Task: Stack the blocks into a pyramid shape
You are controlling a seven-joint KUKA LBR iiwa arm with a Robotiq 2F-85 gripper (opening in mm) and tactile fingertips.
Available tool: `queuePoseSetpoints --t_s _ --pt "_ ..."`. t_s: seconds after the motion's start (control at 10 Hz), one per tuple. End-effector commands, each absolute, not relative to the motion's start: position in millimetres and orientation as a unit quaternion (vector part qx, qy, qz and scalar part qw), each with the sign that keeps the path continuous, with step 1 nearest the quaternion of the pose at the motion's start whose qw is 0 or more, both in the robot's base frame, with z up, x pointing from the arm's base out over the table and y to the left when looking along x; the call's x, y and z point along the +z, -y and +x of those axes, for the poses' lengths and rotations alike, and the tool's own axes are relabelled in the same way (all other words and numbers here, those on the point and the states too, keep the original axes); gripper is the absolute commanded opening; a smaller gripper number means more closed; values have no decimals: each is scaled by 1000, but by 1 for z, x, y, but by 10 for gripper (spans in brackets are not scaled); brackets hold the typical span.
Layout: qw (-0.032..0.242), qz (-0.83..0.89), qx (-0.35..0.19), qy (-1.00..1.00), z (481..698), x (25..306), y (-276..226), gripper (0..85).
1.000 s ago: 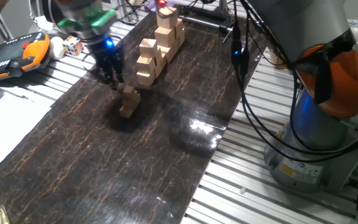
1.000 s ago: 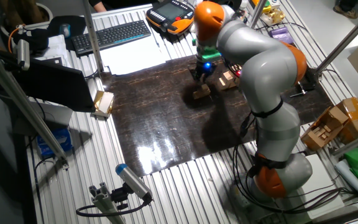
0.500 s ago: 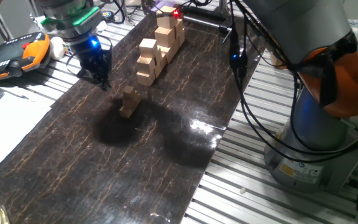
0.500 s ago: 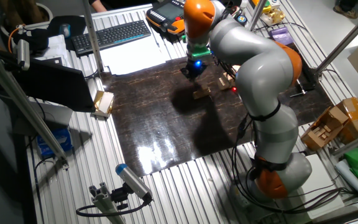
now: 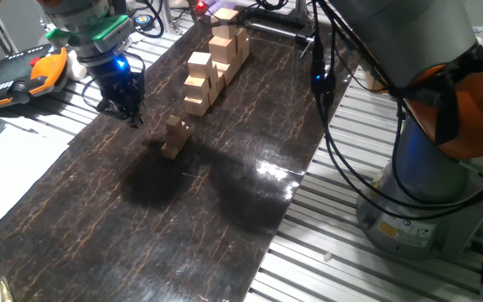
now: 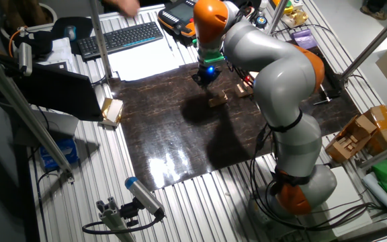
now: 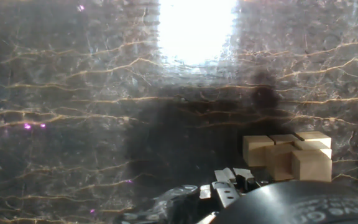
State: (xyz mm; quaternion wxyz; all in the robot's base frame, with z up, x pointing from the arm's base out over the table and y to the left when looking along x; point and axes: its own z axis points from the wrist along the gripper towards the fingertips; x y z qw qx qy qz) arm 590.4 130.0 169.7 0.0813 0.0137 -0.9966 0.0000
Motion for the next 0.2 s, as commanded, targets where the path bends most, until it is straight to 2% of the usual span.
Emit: queuePoseSetpoints --t_s 0.0,0.1 --pt "77 15 2 997 591 170 -130 7" --pt "77 16 1 997 591 169 -128 7"
